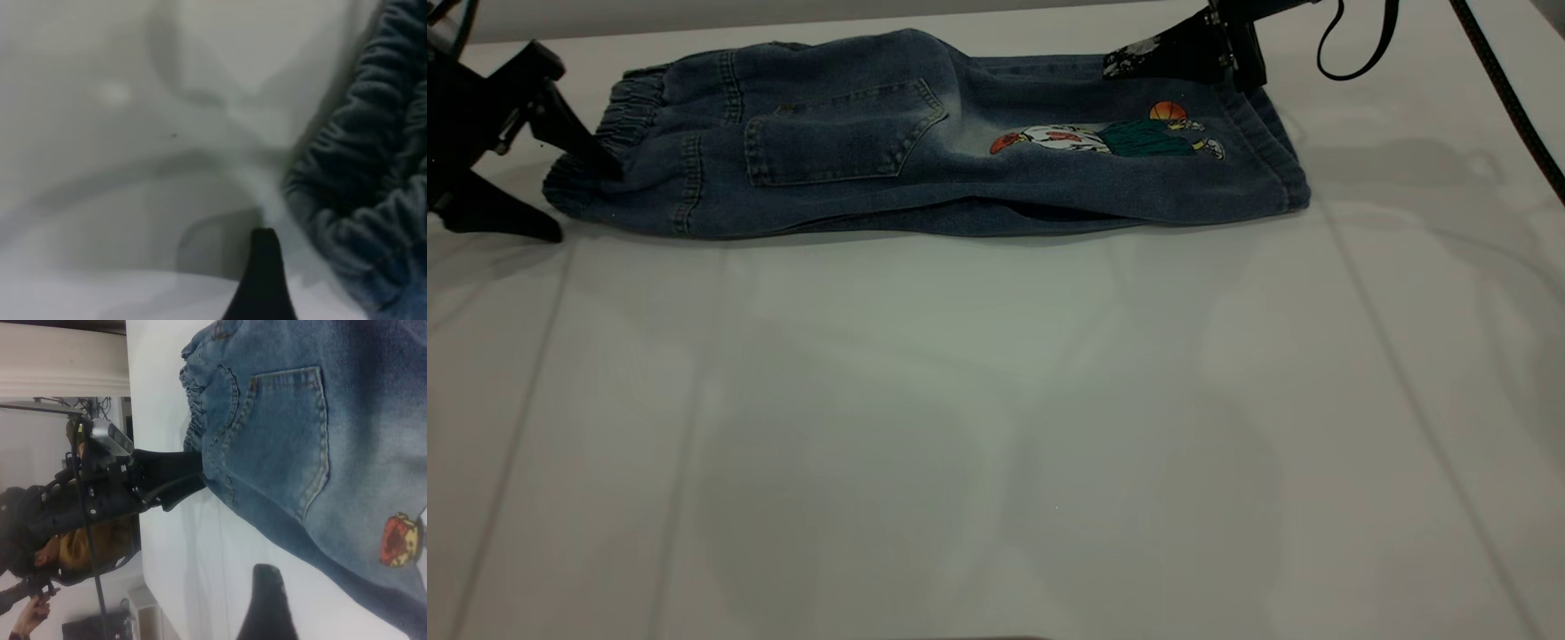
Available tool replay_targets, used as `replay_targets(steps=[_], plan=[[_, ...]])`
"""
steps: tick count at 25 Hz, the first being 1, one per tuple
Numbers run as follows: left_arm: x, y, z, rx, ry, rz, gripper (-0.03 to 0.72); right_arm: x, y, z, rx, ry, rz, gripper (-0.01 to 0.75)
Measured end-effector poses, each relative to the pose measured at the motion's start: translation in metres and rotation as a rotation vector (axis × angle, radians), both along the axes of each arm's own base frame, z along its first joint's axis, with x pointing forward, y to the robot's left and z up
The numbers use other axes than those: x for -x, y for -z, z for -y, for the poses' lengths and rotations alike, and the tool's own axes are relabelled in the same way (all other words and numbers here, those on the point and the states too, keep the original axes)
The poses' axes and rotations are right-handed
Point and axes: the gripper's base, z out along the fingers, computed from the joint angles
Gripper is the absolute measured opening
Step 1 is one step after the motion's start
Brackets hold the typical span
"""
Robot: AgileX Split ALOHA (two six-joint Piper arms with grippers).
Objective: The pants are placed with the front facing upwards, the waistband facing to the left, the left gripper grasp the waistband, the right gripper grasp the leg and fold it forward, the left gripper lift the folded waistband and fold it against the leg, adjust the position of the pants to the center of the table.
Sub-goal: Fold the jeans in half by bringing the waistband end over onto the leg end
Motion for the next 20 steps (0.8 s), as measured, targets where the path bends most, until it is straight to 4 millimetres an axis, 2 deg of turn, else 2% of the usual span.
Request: replay_targets(steps=[2,5,8,11,13,16,20], plan=[[-0.001,0.002,0.005,0.007,0.002,-0.001,0.533,0.0,0.0,0.0,0.0,0.0,0.0,0.459],[-0.004,0.004,0.009,0.014,-0.007,0.002,0.469,0.0,0.0,0.0,0.0,0.0,0.0,0.459],[-0.005,0.006,0.008,0.009,-0.028,0.01,0.346,0.0,0.0,0.0,0.001,-0.001,0.004,0.459],[-0.005,0.01,0.008,0.014,-0.048,0.009,0.172,0.0,0.0,0.0,0.003,-0.004,0.01,0.459],[-0.006,0.011,0.008,0.017,-0.049,0.007,0.09,0.0,0.0,0.0,0.003,-0.004,0.01,0.459],[-0.006,0.009,0.01,0.007,-0.029,0.016,0.071,0.0,-0.001,-0.001,0.003,-0.006,0.013,0.459],[-0.008,-0.005,0.019,-0.029,0.046,0.055,0.069,-0.001,-0.005,-0.018,0.024,-0.035,0.041,0.459]])
